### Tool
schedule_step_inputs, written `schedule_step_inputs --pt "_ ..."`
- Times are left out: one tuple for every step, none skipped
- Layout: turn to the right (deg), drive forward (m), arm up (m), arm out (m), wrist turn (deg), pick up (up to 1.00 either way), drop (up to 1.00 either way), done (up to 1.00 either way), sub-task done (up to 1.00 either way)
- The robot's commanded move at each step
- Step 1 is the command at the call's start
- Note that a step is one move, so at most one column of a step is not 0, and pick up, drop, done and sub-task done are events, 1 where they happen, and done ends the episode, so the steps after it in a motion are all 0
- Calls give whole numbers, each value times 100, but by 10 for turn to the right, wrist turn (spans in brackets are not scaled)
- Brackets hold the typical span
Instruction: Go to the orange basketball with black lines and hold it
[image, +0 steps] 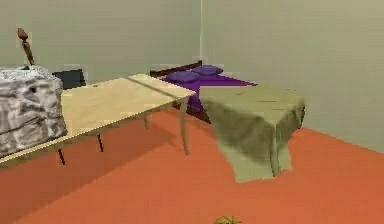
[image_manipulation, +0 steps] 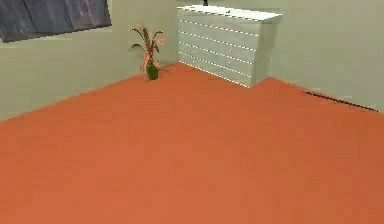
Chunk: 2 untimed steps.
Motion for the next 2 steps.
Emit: schedule_step_inputs --pt "-450 0 0 0 0 0 0 0 0" --pt "-240 0 0 0 0 0 0 0 0"
